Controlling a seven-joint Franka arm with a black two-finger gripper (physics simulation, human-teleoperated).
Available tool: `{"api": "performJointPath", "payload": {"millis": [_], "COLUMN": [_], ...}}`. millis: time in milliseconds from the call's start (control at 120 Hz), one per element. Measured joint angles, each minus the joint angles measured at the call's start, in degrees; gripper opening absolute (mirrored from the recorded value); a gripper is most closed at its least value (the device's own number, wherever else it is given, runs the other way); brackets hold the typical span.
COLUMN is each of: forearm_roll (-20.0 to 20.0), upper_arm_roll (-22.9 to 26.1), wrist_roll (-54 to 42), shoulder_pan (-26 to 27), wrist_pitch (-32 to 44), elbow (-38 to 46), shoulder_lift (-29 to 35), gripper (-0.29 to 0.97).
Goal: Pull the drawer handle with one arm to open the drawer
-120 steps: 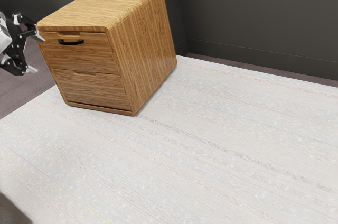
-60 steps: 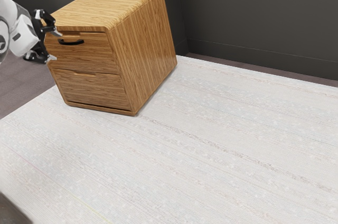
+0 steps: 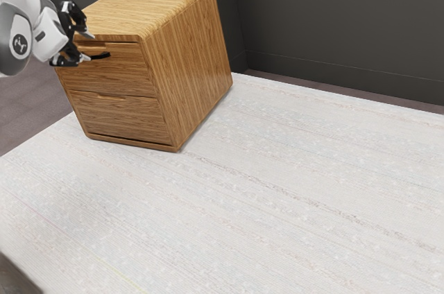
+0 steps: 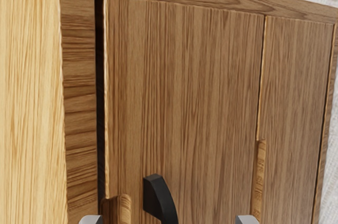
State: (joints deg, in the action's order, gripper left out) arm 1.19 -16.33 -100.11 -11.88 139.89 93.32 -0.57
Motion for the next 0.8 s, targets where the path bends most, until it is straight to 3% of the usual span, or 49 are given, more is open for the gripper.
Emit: {"api": "performJointPath", "payload": {"millis": [367, 625, 800], "forearm_roll": [0.22, 0.46, 0.99], "upper_arm_roll": [-5.12, -5.24, -4.55], "wrist_roll": [0.07, 0.11, 0.14], "shoulder_pan": [5.0, -4.7, -3.09], "wrist_pitch": [0.02, 0.02, 0.03], "elbow": [-0.07, -3.2, -4.04], "shoulder_lift": [-1.02, -4.22, -5.1], "gripper": [0.35, 0.35, 0.35]}}
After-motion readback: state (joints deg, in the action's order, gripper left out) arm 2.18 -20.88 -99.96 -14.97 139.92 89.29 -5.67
